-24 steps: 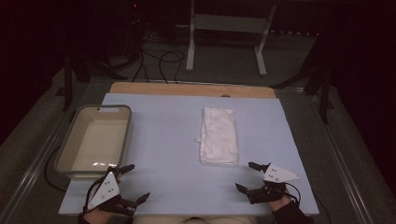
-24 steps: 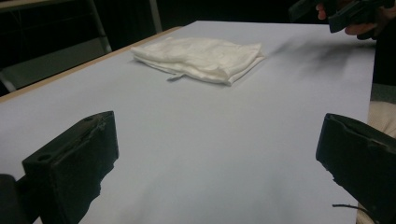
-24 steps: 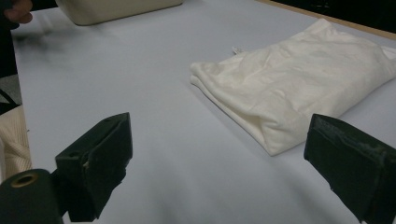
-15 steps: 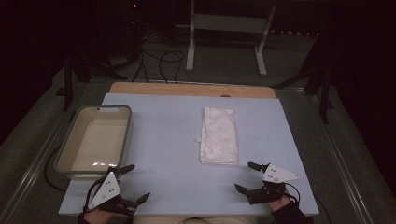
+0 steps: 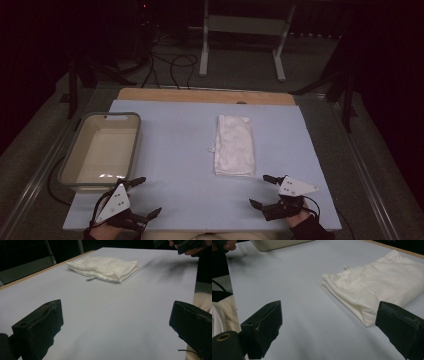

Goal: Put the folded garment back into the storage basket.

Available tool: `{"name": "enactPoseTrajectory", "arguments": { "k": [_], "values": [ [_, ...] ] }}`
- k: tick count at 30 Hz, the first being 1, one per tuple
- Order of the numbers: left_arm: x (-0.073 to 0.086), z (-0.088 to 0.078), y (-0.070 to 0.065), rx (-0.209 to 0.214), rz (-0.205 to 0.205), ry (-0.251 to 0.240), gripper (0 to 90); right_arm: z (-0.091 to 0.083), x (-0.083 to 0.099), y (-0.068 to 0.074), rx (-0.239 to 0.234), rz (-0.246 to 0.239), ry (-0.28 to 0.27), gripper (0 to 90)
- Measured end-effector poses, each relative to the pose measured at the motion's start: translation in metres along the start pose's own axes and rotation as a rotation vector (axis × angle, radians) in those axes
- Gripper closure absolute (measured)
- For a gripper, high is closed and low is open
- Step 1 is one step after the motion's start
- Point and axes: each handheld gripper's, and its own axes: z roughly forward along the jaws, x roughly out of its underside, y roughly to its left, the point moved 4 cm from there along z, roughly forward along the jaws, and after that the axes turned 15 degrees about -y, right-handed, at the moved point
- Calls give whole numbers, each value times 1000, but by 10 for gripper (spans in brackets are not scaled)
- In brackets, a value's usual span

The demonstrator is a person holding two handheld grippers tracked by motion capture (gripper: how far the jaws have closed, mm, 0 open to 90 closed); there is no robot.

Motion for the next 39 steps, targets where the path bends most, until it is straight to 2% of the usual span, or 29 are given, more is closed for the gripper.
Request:
{"name": "enactPoseTrajectory", "arguments": {
  "k": [4, 16, 19, 27, 29, 35, 39],
  "values": [
    [-5, 2, -1, 10, -7, -11, 0, -2, -4, 3, -9, -5, -10, 73],
    [-22, 10, -7, 55, -16, -2, 0, -6, -21, 14, -34, -16, -48, 73],
    [-29, 13, -7, 70, -8, -3, 0, -9, -26, 14, -16, -30, -64, 73],
    [-42, 23, -8, 113, -13, 8, 0, -15, -42, 11, 4, -37, -83, 73],
    [-45, 25, -8, 125, -16, 7, 0, -16, -45, 11, 6, -53, -76, 73],
    [-57, 33, -5, 146, -20, 1, 0, -16, -57, 7, 9, -48, -83, 73],
    [-67, 37, -2, 151, -18, -9, 0, -17, -65, 5, 10, -56, -107, 73]
  ]
}}
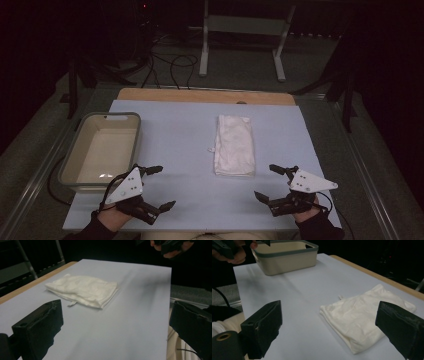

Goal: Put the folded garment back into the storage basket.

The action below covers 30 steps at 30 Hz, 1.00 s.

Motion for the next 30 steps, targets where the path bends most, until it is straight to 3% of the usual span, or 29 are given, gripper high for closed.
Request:
{"name": "enactPoseTrajectory", "arguments": {
  "k": [10, 18, 26, 30],
  "values": [
    [-17, 16, 12, 33, -5, 3, 0, 6, -16, -13, 8, -20, -15, 74],
    [-27, 37, 21, 51, 10, 6, 0, 23, -35, -35, 17, -41, -31, 74],
    [-39, 55, 27, 78, 3, 20, 0, 38, -40, -55, 20, -28, -44, 74],
    [-40, 65, 26, 85, 29, 40, 0, 46, -41, -67, 30, -9, -41, 74]
  ]
}}
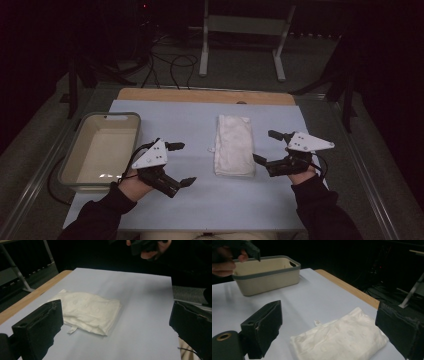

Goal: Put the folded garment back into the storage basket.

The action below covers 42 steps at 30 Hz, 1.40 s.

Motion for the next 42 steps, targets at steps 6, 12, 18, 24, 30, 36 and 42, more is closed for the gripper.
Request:
{"name": "enactPoseTrajectory", "arguments": {
  "k": [6, 12, 18, 24, 30, 36, 42],
  "values": [
    [0, 15, 5, 21, 12, -1, 0, 13, 1, -15, 9, 18, -1, 74],
    [4, 30, 9, 42, 21, 15, 0, 28, 7, -29, 19, 32, 13, 74],
    [13, 47, 11, 63, 28, 34, 0, 38, 18, -41, 56, 40, -17, 75],
    [22, 66, 10, 95, 30, 66, 0, 48, 29, -57, 83, 52, -10, 75],
    [35, 84, 9, 120, 26, 107, 0, 59, 41, -69, 97, 83, 9, 75],
    [54, 96, 10, 130, 11, 150, 0, 71, 57, -81, 116, 121, 22, 79],
    [70, 103, 11, 131, 2, 184, 23, 78, 76, -88, 131, 138, 64, 79]
  ]
}}
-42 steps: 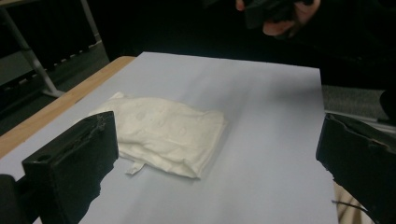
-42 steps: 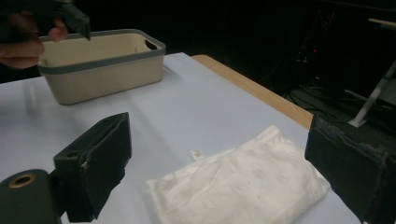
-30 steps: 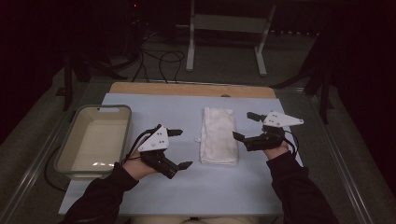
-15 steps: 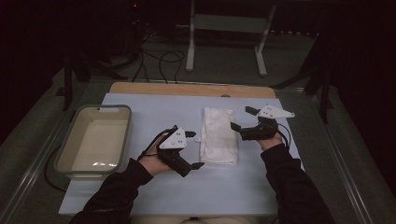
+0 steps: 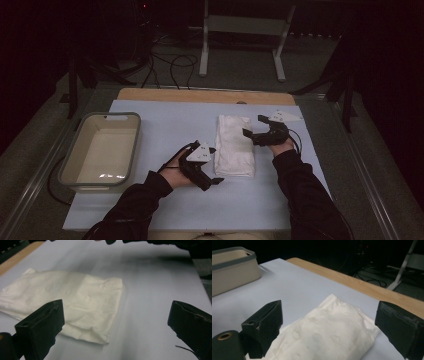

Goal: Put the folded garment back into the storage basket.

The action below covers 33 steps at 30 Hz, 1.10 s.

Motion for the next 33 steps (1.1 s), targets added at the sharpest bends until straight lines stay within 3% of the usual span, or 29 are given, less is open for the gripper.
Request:
{"name": "enactPoseTrajectory", "arguments": {
  "k": [8, 11, 16, 21, 24, 29, 33],
  "values": [
    [19, 11, 3, 1, 14, 49, 87, 12, 21, -14, 16, 45, 56, 79],
    [22, 13, 3, 8, 23, 60, 166, 15, 27, -18, 17, 68, 70, 79],
    [30, 16, 6, -12, 26, 101, 213, 21, 35, -25, 29, 83, 100, 79],
    [35, 19, 5, -13, 24, 117, 312, 27, 42, -33, 59, 99, 141, 87],
    [38, 22, 4, -6, 24, 138, 349, 35, 50, -36, 62, 115, 202, 86],
    [41, 26, 3, 8, 37, 180, 390, 41, 55, -44, 114, 184, 217, 85],
    [44, 28, 3, 12, 32, 192, 458, 44, 59, -46, 121, 181, 255, 89]
  ]
}}
